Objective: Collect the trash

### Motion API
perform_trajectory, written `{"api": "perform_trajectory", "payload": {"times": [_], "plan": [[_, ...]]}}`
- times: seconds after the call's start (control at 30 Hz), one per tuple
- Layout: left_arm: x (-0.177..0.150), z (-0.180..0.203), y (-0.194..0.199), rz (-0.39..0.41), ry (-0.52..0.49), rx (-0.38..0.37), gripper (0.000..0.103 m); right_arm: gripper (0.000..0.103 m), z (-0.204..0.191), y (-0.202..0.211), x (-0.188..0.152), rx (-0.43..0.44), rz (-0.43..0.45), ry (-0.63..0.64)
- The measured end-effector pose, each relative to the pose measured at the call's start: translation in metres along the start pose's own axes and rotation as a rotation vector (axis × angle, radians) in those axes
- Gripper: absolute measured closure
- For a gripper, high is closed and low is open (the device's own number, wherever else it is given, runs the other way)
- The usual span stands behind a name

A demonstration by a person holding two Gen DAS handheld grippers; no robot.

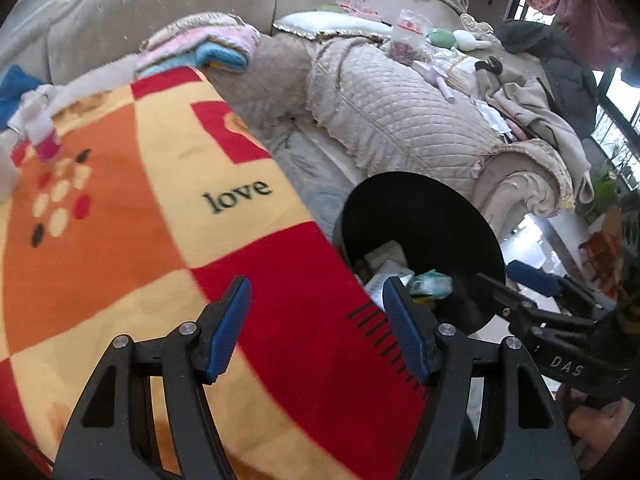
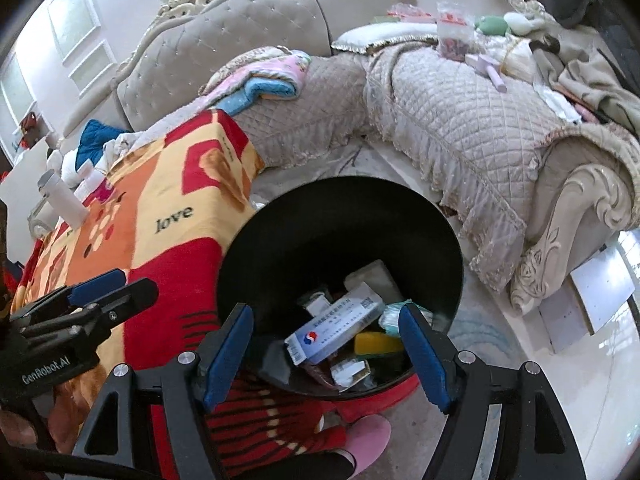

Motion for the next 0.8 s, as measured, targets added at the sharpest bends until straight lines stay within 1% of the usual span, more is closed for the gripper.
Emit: {"api": "perform_trajectory", "payload": {"times": [0.2,0.3,0.47,0.8], "plan": [[-0.005,-0.017,0.027,0.053,0.016,0.029,0.036,0.029,-0.025,0.018,0.000,-0.010,0.056,0.036],[-0.006,-0.023,0.042,0.084,0.032,0.038,0.036,0.024,-0.038,0.029,0.000,-0.022,0.091,0.059],[-0.009,-0.031,0.061,0.136,0.040,0.065,0.036,0.023,-0.058,0.041,-0.002,-0.041,0.134,0.096],[-0.014,-0.036,0.081,0.208,0.036,0.105,0.036,0.023,-0.076,0.056,-0.003,-0.054,0.188,0.115]]}}
Point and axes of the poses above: each gripper's, at about its wrist camera, not at the fingertips, and y roughly against the way its jaws point, z to its right, x to its top, the point moved 2 cm from there along -y, roughly the way its jaws point, and after that the axes turned 7 degrees about x, right-handed, at the moved point
